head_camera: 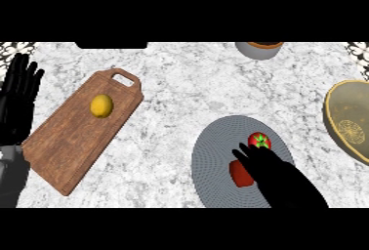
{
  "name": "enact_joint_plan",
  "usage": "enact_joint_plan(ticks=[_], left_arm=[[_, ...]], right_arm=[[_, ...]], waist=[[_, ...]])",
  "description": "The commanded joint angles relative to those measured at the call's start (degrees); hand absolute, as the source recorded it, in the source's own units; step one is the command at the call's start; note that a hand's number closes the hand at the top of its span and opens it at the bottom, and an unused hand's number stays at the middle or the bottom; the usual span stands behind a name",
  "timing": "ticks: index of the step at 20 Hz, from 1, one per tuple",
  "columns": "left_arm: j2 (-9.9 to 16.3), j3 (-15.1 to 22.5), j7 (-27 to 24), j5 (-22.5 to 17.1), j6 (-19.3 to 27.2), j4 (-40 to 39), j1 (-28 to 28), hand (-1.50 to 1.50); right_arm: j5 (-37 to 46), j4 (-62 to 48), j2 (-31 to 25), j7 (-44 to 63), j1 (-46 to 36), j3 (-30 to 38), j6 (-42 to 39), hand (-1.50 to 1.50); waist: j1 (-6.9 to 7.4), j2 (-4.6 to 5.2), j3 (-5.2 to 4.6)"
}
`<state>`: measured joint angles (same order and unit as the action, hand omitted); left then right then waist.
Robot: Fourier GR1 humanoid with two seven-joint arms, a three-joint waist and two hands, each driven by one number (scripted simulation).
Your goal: Pick the bell pepper from the placemat and place it in the bowl
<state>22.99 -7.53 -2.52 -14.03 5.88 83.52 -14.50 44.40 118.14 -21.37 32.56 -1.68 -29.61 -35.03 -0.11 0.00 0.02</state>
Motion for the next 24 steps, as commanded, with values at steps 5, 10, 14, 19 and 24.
enact_joint_plan(ticks=[5, 10, 14, 19, 24], left_arm=[[-0.46, -2.41, 3.35, 1.09, -0.92, 2.2, -0.36, 0.0], [-1.15, -2.46, 5.05, 1.62, -1.69, 5.35, 0.53, 0.0], [-0.72, -4.62, 1.72, 1.86, -4.52, 1.11, -0.25, 0.0], [-3.66, -4.69, -1.96, 3.34, -4.4, -3.47, -0.91, 0.0], [-2.31, -6.59, -0.5, 2.26, -6.73, 1.46, 2.86, 0.0]], right_arm=[[2.79, -6.42, 1.81, -8.65, -1.73, 2.39, 1.53, -1.5], [6.22, -8.73, 0.33, -15.04, 1.56, 1.48, 5.65, -1.5], [7.89, -13.27, 4.11, -13.02, -1.34, 2.58, 3.38, -1.5], [11.5, -13.19, 6.45, -13.08, -0.54, 0.7, 3.94, -1.5], [14.47, -22.69, 9.04, -15.07, -2.3, 1.64, 8.16, -1.5]], waist=[[0.14, -0.02, -0.01], [0.04, -0.05, -0.01], [0.06, -0.01, -0.02], [-0.09, 0.0, -0.03], [0.18, -0.01, -0.02]])
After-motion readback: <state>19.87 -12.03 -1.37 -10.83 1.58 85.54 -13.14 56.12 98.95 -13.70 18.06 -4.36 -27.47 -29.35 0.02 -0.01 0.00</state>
